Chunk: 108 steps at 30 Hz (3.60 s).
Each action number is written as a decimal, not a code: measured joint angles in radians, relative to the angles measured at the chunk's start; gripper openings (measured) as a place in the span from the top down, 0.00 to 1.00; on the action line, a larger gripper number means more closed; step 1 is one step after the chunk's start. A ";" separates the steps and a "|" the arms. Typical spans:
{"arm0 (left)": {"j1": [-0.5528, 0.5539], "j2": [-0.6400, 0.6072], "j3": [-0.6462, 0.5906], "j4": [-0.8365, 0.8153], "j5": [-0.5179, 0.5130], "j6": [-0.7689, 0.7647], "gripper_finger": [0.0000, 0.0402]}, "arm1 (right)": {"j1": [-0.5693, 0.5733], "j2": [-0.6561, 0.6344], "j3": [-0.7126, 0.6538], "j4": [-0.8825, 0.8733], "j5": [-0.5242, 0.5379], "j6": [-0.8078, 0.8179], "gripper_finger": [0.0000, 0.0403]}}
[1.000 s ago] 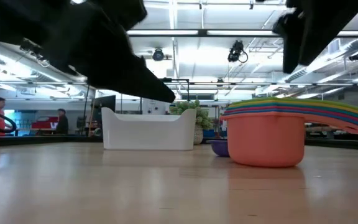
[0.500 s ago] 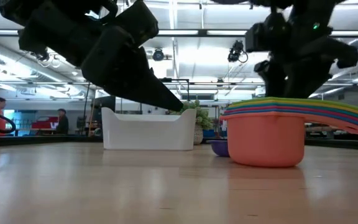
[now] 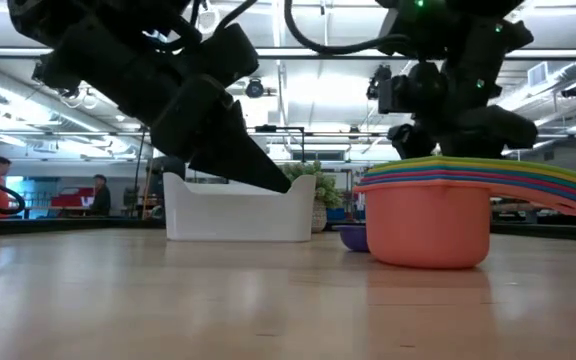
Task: Nest measuring cups in basket
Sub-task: Stack the small blue measuring cup on the top of the green measuring cup
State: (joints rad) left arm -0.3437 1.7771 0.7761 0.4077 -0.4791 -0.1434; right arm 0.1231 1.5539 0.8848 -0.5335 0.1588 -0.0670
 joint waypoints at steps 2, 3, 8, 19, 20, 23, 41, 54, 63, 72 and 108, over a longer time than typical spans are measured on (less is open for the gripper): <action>0.009 0.000 0.000 -0.003 0.000 0.007 0.21 | -0.003 0.000 -0.017 0.029 -0.023 -0.016 0.21; 0.013 0.000 0.000 -0.003 0.001 0.009 0.21 | -0.003 0.000 -0.028 0.051 -0.037 -0.024 0.20; 0.027 -0.001 0.000 -0.019 -0.005 0.071 0.21 | -0.003 0.000 -0.092 0.163 -0.048 -0.064 0.22; 0.093 -0.001 0.000 -0.017 -0.009 0.105 0.21 | -0.003 0.000 -0.278 0.499 -0.048 -0.098 0.33; 0.098 -0.001 0.000 -0.017 -0.009 0.101 0.21 | -0.003 0.000 -0.295 0.534 -0.048 -0.103 0.34; 0.106 -0.001 0.000 -0.016 -0.006 0.088 0.21 | -0.003 0.000 -0.338 0.630 -0.048 -0.113 0.37; 0.105 -0.001 0.000 -0.018 -0.006 0.088 0.21 | -0.053 0.000 -0.364 0.662 -0.092 -0.081 0.59; 0.105 -0.001 0.001 -0.028 -0.006 0.088 0.21 | -0.054 -0.003 -0.366 0.665 -0.015 -0.093 0.71; 0.105 -0.001 0.001 -0.033 -0.006 0.087 0.21 | -0.010 -0.003 -0.366 0.653 0.201 -0.117 0.77; 0.104 -0.001 0.001 -0.032 -0.006 0.087 0.21 | 0.048 -0.003 -0.366 0.638 0.307 -0.110 0.96; 0.081 -0.089 0.000 0.055 0.070 -0.028 0.22 | 0.368 -0.010 0.161 -0.482 0.597 0.534 0.97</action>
State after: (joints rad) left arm -0.2629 1.6886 0.7765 0.4623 -0.4092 -0.1717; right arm 0.4912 1.5440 1.0461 -1.0151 0.7560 0.4669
